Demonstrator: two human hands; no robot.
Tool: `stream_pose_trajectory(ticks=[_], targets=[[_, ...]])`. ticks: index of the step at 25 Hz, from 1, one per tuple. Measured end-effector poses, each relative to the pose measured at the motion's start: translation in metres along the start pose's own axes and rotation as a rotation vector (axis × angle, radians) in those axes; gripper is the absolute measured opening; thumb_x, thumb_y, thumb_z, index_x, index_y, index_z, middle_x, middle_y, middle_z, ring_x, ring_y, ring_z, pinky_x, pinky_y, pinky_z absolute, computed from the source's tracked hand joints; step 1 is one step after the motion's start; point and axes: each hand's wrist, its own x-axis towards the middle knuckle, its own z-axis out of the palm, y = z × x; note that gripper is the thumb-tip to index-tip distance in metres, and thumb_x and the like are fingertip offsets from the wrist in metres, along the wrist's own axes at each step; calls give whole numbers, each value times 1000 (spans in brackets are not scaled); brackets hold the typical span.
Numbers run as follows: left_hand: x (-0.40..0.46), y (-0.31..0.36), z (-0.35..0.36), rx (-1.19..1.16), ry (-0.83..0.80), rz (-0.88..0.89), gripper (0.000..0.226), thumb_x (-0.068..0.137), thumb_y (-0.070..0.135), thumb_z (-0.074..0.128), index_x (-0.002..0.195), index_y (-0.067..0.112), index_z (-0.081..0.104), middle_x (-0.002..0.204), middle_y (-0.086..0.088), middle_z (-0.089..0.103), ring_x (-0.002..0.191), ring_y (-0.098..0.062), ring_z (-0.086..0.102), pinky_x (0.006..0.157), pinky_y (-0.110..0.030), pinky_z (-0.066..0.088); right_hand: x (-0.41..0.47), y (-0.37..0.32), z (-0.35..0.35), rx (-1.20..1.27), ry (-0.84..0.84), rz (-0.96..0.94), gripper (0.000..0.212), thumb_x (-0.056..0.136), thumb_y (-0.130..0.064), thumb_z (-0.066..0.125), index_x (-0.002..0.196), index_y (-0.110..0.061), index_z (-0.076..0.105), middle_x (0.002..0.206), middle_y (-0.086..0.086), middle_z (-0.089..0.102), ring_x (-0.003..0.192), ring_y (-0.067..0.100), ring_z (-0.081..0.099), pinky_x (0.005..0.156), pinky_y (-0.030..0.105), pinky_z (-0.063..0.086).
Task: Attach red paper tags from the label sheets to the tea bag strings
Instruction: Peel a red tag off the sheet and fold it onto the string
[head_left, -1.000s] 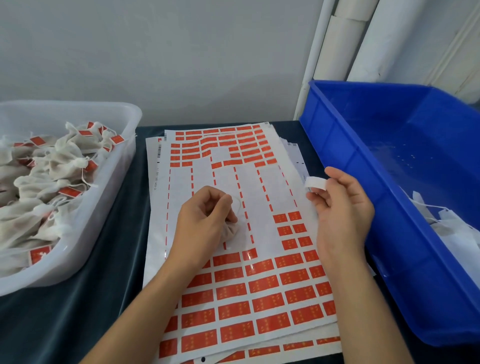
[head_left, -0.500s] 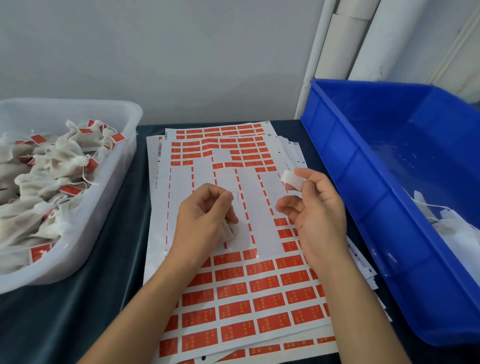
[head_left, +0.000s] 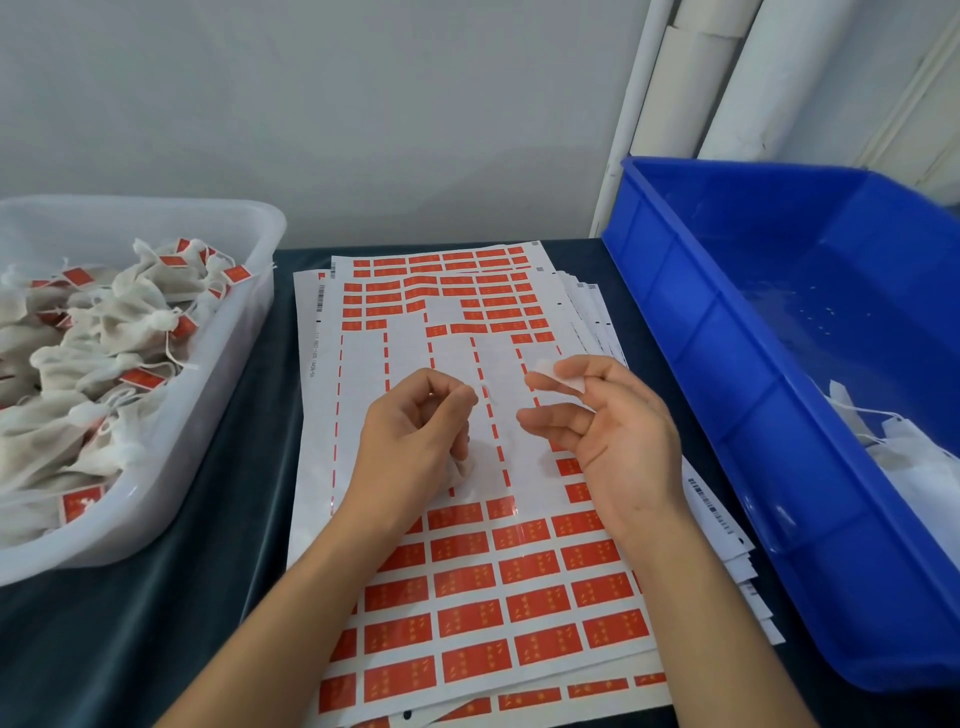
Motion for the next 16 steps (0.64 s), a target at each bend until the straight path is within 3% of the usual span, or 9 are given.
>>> stream_pose_trajectory(ticks=[3,5,7,9,11,13,16], targets=[[-1,1,0,-2,-6,-2,15,102,24,63,89,20,69,62,7,66,55,-9,63,65,-17,60,1,0,2,65,-38,32,38,96,-38,45,114,-15,71,120,3,76,98,35,77,84,39,64],[-2,2,-1,-7,-23,-6,16,102,24,63,88,20,69,61,7,66,54,-9,62,66,-20,61,1,1,5,-14,-25,-4,28,99,-36,51,114,-26,73,121,-7,75,102,26,76,86,37,63],[-3,4,-2,-30,-71,-7,17,102,24,63,88,20,70,62,4,65,55,-10,61,68,-31,64,-1,2,7,-229,-14,-100,23,100,-28,61,116,-42,69,123,-22,71,109,9,72,89,32,62],[-4,6,-3,-42,-126,4,18,102,24,62,88,19,71,63,1,64,57,-14,62,70,-40,64,-4,7,10,-389,-79,-178,39,96,-26,70,125,-49,61,128,-30,65,119,-4,63,93,20,57],[-6,7,-4,-31,-161,28,18,103,24,62,88,19,71,64,1,64,58,-15,61,69,-39,63,-5,10,13,-433,-131,-216,48,93,-27,76,131,-49,56,134,-29,62,125,-7,58,94,8,49],[-7,8,-4,-16,-180,43,17,103,24,61,89,20,71,64,2,63,58,-14,60,67,-33,61,-6,11,16,-434,-135,-238,49,90,-29,80,130,-47,58,131,-27,65,122,-6,61,93,5,47],[-6,7,-4,-2,-192,20,16,103,24,62,91,20,72,63,6,62,56,-11,58,65,-31,58,-5,10,16,-402,-88,-240,41,88,-28,83,121,-41,64,116,-26,73,106,-2,71,86,13,56]])
